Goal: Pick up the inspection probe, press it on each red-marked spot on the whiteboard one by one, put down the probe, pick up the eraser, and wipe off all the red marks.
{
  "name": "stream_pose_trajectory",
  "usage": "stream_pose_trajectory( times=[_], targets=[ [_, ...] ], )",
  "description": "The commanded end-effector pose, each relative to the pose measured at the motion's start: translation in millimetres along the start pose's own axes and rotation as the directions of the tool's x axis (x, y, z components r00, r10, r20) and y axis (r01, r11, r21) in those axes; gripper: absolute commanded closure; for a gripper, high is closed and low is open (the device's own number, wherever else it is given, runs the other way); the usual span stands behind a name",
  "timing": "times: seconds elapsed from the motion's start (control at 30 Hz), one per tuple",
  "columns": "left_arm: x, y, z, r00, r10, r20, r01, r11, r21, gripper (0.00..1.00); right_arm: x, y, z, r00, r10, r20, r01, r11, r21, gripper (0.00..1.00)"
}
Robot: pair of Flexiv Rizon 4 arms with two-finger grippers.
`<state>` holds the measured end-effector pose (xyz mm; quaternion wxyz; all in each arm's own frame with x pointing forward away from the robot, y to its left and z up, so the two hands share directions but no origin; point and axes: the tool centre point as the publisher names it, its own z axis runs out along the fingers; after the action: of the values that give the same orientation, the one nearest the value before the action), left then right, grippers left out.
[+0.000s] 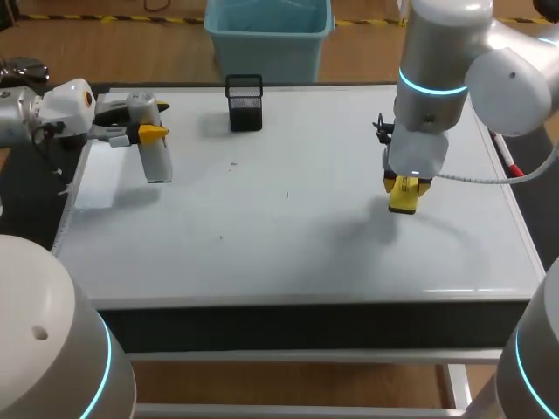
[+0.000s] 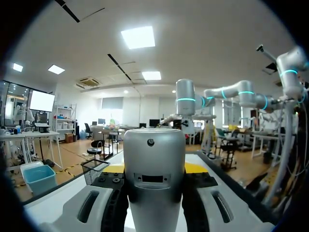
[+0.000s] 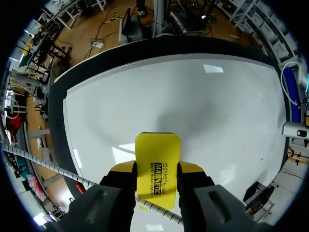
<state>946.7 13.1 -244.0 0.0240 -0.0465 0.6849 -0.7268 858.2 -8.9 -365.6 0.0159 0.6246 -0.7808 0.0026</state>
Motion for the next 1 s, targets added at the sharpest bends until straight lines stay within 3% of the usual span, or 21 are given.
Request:
stream_pose_trajectory(
  times=[0.03, 0.2, 0.5, 0.67, 1.0],
  targets=[
    [1.2, -2.2, 0.4, 1.000, 0.000, 0.003, 0.000, 1.000, -0.003, 1.00, 1.2, 0.0, -0.7, 1.000, -0.002, -0.001, 0.002, 1.000, 0.004, 1.00],
    [1.2, -2.2, 0.4, 1.000, 0.000, 0.003, 0.000, 1.000, -0.003, 1.00, 11.5, -10.5, 2.2, 1.000, -0.009, -0.005, 0.009, 1.000, 0.009, 1.00],
    [1.2, -2.2, 0.4, 1.000, 0.000, 0.003, 0.000, 1.000, -0.003, 1.00, 13.3, -83.3, 2.5, 0.998, -0.062, 0.007, 0.062, 0.998, 0.021, 1.00],
    [1.2, -2.2, 0.4, 1.000, 0.000, 0.003, 0.000, 1.000, -0.003, 1.00, 2.9, -125.2, 5.7, 0.993, -0.116, 0.006, 0.116, 0.993, 0.001, 1.00],
    [1.2, -2.2, 0.4, 1.000, 0.000, 0.003, 0.000, 1.000, -0.003, 1.00, -39.1, -200.4, 6.8, 0.972, -0.233, -0.009, 0.233, 0.972, -0.027, 1.00]
  ],
)
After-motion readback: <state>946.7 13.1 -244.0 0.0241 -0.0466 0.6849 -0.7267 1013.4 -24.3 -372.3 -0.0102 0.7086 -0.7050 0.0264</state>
